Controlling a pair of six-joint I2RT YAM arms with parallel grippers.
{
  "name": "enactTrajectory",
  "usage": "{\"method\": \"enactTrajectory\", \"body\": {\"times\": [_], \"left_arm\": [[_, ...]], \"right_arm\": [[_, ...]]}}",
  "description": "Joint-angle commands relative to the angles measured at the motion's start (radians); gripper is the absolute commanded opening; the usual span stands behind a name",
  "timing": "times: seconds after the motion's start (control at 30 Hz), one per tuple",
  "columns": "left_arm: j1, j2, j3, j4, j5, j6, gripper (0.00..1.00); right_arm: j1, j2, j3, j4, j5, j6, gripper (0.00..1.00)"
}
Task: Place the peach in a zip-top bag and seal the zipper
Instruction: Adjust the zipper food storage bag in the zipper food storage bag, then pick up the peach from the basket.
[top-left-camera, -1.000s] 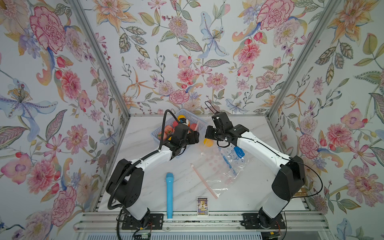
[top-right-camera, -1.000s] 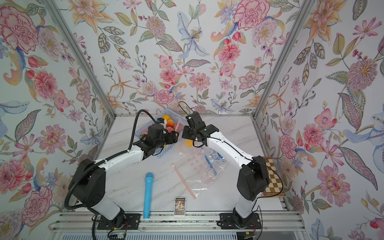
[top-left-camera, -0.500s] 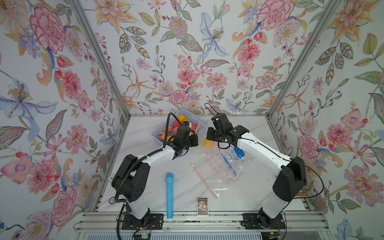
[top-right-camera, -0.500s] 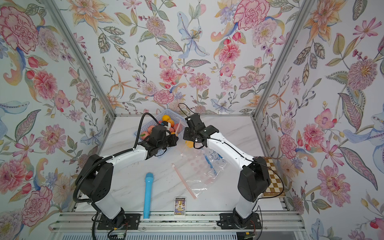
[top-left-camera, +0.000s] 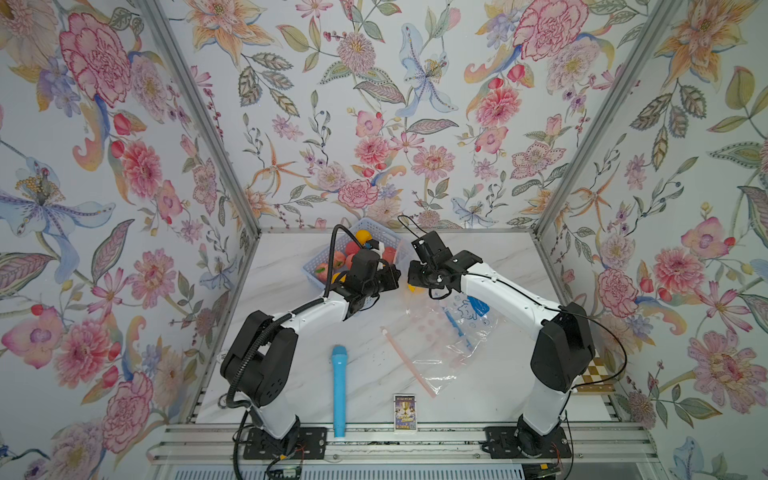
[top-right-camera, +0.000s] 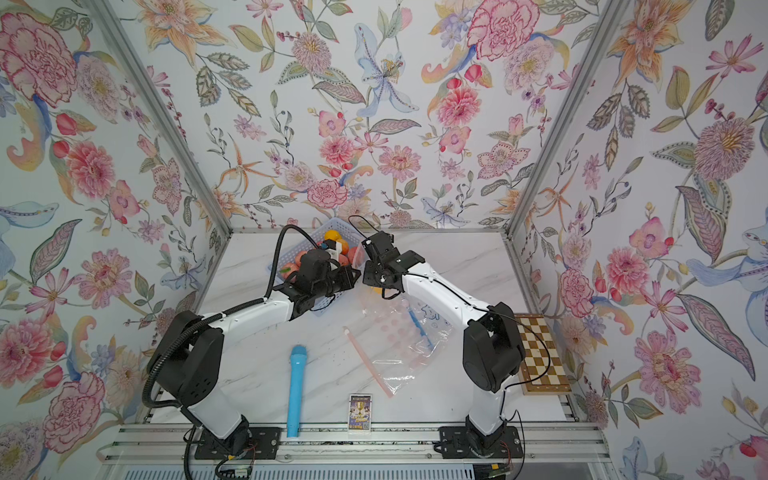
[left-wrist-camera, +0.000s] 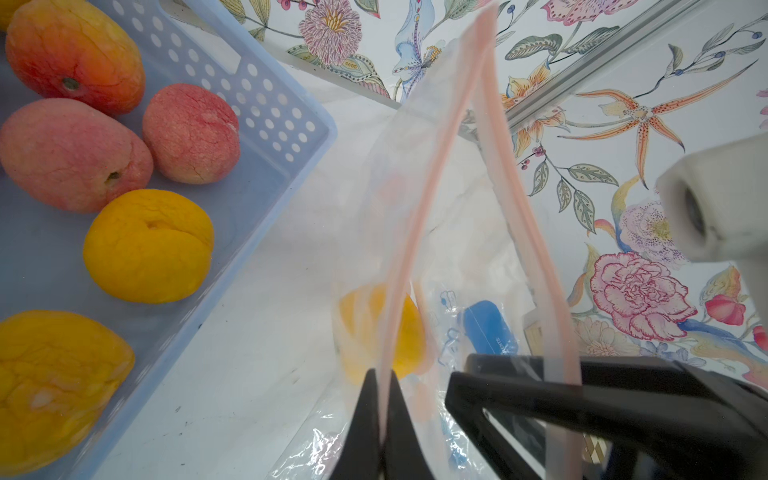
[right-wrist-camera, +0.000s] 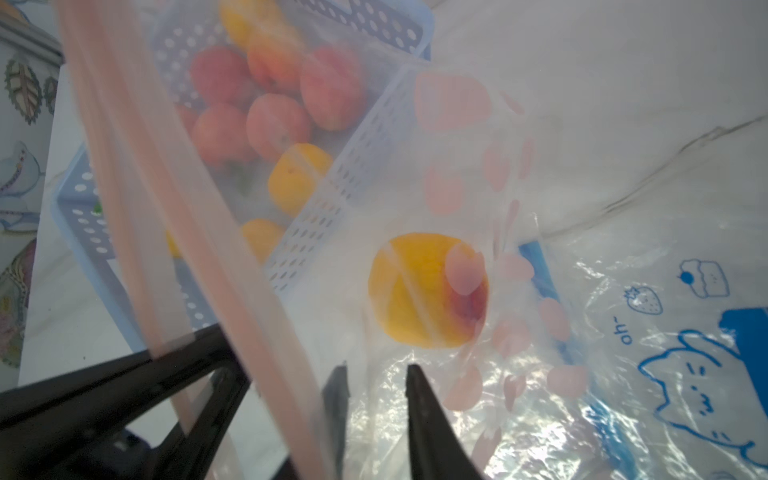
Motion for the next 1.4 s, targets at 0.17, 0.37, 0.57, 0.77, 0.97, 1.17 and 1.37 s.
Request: {"method": "enactTrajectory", "body": {"times": [0.17, 0.37, 0.57, 0.77, 0.97, 1.17, 1.37], "left_arm": [[0.014, -0.038, 0.014, -0.116, -0.084, 0.066, 0.02], [0.027, -0.039, 0.051, -0.209, -0.103, 0.128, 0.09], [0.028, -0.044, 0.066, -0.229, -0.031, 0.152, 0.26], [0.028, -0.068, 0.028, -0.202, 0.048, 0.133, 0.65], [0.046, -0.175, -0.03, -0.237, -0.056, 0.158, 0.99], [0.078, -0.203, 0.01, -0.392, -0.342, 0.254, 0.99], [0.157, -0.094, 0.1, -0.506, -0.462, 0.321, 0.99]], "right_arm": [[0.006, -0.147, -0.008, -0.095, 0.199, -0.048, 0.0], [0.013, -0.219, 0.02, -0.181, 0.189, -0.08, 0.01], [-0.013, -0.163, 0.046, -0.234, 0.052, -0.059, 0.0], [-0.024, -0.06, 0.068, -0.249, 0.021, -0.041, 0.0], [-0.035, 0.002, 0.101, -0.248, 0.005, -0.035, 0.0], [-0.036, 0.039, 0.132, -0.248, -0.007, -0.031, 0.0], [-0.03, 0.045, 0.14, -0.248, -0.003, -0.03, 0.0]]}}
